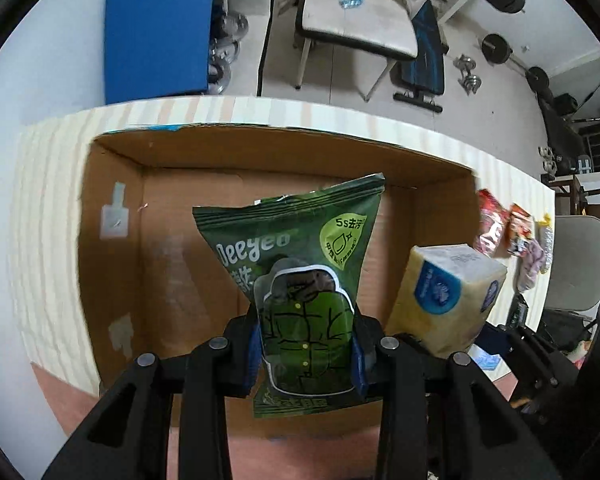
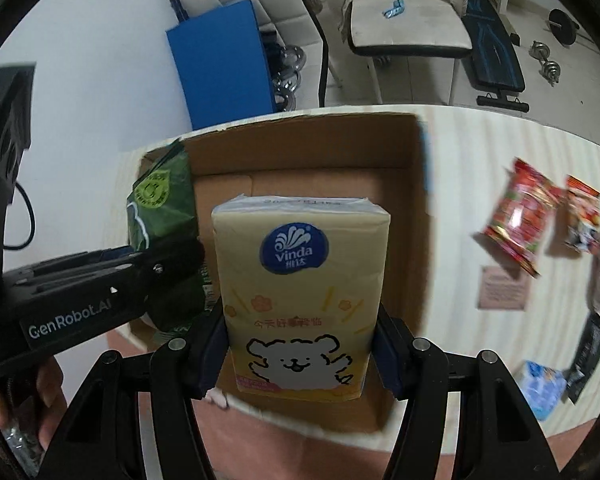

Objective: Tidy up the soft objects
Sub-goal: 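Carry both packs into the cardboard box and open both tools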

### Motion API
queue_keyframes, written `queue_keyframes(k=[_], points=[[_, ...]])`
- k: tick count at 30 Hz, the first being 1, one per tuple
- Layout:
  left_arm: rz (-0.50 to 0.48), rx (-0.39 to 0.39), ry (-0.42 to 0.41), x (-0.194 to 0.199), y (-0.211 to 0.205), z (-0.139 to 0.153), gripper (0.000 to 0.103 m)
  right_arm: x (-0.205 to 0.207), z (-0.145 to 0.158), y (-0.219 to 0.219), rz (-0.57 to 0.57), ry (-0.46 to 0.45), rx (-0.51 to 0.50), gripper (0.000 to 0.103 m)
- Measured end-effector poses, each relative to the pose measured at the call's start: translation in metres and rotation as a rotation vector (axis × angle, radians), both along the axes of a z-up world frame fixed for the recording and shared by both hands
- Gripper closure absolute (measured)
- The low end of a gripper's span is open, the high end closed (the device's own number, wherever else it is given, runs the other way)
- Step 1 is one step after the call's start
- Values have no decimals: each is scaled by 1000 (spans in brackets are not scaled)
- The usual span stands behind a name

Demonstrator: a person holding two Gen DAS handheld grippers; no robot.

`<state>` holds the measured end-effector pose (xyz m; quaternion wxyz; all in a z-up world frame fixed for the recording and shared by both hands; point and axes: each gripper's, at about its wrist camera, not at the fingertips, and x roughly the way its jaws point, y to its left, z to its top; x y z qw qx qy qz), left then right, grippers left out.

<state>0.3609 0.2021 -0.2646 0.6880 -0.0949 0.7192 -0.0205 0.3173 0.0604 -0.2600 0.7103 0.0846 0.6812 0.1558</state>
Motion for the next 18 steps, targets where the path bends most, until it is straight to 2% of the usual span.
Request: queue_keyframes(k=[5,9,15,18], points=[[-18,-47,65,25,16,-47,71,23,-41,26,-3,42,-63,38],[-38,-61,89,34,17,-67,71,36,-66,34,1,53,-112,38],[-92,-47,96,41,13,-78,70,50,-84,40,4,40,-165,38],[-112,-14,102,44,11,-79,68,55,-91,40,10,40,-191,38]])
